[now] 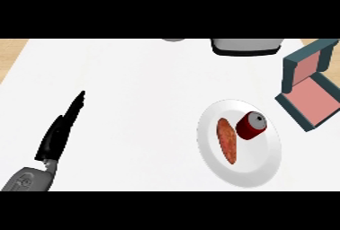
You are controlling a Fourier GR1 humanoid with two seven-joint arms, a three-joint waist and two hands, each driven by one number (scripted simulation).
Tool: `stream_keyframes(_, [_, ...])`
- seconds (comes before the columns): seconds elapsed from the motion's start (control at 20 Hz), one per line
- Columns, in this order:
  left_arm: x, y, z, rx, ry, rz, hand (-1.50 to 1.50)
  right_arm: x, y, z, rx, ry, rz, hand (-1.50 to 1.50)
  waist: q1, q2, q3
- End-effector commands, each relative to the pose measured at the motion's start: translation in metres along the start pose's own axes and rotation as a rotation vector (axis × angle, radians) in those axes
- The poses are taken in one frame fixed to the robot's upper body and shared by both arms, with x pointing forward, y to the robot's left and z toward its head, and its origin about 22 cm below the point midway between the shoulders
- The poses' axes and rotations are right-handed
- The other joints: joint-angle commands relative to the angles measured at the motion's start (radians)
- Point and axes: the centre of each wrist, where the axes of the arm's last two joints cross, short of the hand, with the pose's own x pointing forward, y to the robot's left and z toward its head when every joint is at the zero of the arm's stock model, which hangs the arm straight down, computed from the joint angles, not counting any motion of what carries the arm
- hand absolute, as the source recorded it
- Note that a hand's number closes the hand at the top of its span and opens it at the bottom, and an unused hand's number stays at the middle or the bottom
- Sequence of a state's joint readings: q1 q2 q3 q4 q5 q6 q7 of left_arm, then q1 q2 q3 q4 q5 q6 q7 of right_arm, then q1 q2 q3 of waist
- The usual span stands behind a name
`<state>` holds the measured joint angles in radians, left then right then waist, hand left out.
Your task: Pick the can from the plate and place it in the cardboard box
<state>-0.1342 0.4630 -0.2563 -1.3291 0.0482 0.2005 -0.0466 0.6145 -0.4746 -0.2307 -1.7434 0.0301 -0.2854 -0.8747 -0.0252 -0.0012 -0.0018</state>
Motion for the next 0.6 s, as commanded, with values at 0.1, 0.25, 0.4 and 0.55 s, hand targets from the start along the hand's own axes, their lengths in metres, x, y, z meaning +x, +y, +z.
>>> stream_keyframes(0.1, [0.005, -0.012, -0.012, -0.019, 0.003, -0.003, 0.00, 0.056, -0.003, -0.010, 0.099, 0.093, 0.124, -1.50, 0.011, 0.004, -0.001])
stream_keyframes(0.25, [0.005, 0.000, -0.010, -0.028, -0.026, -0.010, 0.00, 0.078, 0.020, -0.019, 0.120, 0.128, 0.161, -1.50, 0.026, 0.006, -0.001])
stream_keyframes(0.4, [-0.005, -0.008, -0.005, -0.024, -0.024, -0.002, 0.00, 0.094, 0.017, -0.035, 0.119, 0.193, 0.215, -1.50, 0.028, 0.006, -0.001])
stream_keyframes(0.55, [-0.002, 0.011, -0.001, -0.040, -0.016, -0.008, 0.00, 0.097, 0.027, -0.041, 0.150, 0.246, 0.263, -1.50, 0.032, 0.003, 0.001])
